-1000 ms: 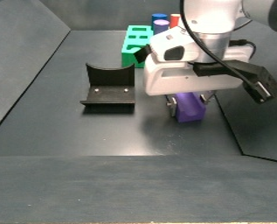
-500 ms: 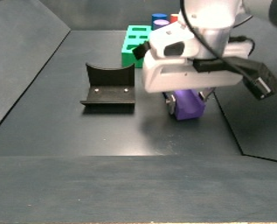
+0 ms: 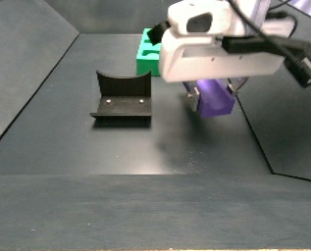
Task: Pick up the arch object. Move up. Place the arch object on the fixture. Regrasp the arch object. Move to above the board. Insert the arch object.
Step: Place the arch object on the fixture.
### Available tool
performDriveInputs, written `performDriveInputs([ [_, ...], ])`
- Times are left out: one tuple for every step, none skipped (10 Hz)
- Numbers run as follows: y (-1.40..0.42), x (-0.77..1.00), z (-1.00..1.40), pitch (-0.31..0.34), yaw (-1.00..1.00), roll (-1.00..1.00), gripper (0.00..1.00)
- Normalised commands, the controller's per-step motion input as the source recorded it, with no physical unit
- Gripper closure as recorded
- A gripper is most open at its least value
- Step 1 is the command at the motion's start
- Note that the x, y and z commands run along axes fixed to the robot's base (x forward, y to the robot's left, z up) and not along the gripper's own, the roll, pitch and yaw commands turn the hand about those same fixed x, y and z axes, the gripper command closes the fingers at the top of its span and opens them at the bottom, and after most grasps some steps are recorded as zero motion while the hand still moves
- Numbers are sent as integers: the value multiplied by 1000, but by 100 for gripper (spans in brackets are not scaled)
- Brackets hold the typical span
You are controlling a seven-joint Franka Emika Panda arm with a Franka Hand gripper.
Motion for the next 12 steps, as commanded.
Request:
performDriveInputs([
  [0,0,1000,0,0,0,100],
  [-1,1,1000,-2,-1,0,100],
  [-1,-14,1000,22,-3,1,100],
  [3,-17,1000,30,-6,10,100],
  [4,-21,1000,36,-10,18,100],
  [6,-22,1000,37,-12,23,100],
  [9,-28,1000,41,-13,33,100],
  [11,-29,1000,43,-14,41,100],
  [15,-30,921,50,-14,49,100],
  [15,-25,821,52,-12,52,100],
  [14,-12,568,66,-8,57,100],
  [16,-7,469,73,-6,60,100],
])
